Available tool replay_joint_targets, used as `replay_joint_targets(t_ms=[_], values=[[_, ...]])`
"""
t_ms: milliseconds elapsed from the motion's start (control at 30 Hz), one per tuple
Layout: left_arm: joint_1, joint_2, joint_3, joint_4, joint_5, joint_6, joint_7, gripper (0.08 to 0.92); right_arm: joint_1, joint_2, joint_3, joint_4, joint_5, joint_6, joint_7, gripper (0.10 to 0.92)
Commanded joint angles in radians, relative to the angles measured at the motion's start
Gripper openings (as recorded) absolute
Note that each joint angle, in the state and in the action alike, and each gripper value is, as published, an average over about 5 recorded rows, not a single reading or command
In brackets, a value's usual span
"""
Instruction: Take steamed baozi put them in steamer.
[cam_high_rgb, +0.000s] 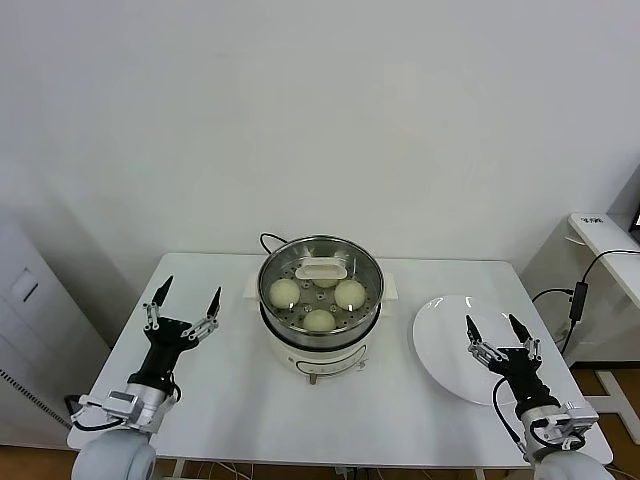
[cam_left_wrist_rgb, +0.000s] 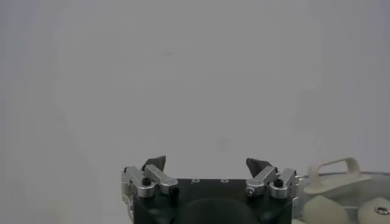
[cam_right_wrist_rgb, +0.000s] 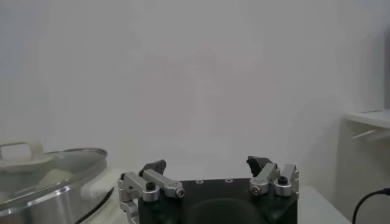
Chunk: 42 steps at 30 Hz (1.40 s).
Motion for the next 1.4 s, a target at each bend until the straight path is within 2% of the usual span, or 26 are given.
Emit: replay_joint_targets(t_ms=[33, 367, 600, 767, 1000, 1400], values=[[0.071, 0.0, -0.029, -0.009, -0.088, -0.05, 0.02, 0.823, -0.035, 0.002, -0.046, 0.054, -0.085, 0.018, 0.088, 0.823], [0.076, -0.003, -0.041, 0.0, -0.07, -0.088, 0.046, 0.823, -0.022, 0.022, -0.04, 0.024, -0.087, 0.078, -0.004, 0.823], [0.08, -0.008, -0.037, -0.001, -0.064, -0.09, 0.049, 0.823, -0.041, 0.026, -0.055, 0.04, -0.101, 0.075, 0.019, 0.823], [0.077, -0.011, -0.033, -0.002, -0.04, -0.099, 0.059, 0.823, -0.019, 0.034, -0.023, -0.011, -0.095, 0.089, -0.072, 0.823], [0.071, -0.013, -0.033, -0.005, -0.038, -0.099, 0.076, 0.823, 0.0, 0.047, -0.016, -0.055, -0.09, 0.052, -0.048, 0.823], [0.058, -0.015, -0.017, 0.0, -0.01, -0.085, 0.075, 0.823, 0.009, 0.039, -0.014, -0.043, -0.084, 0.047, -0.046, 0.823]])
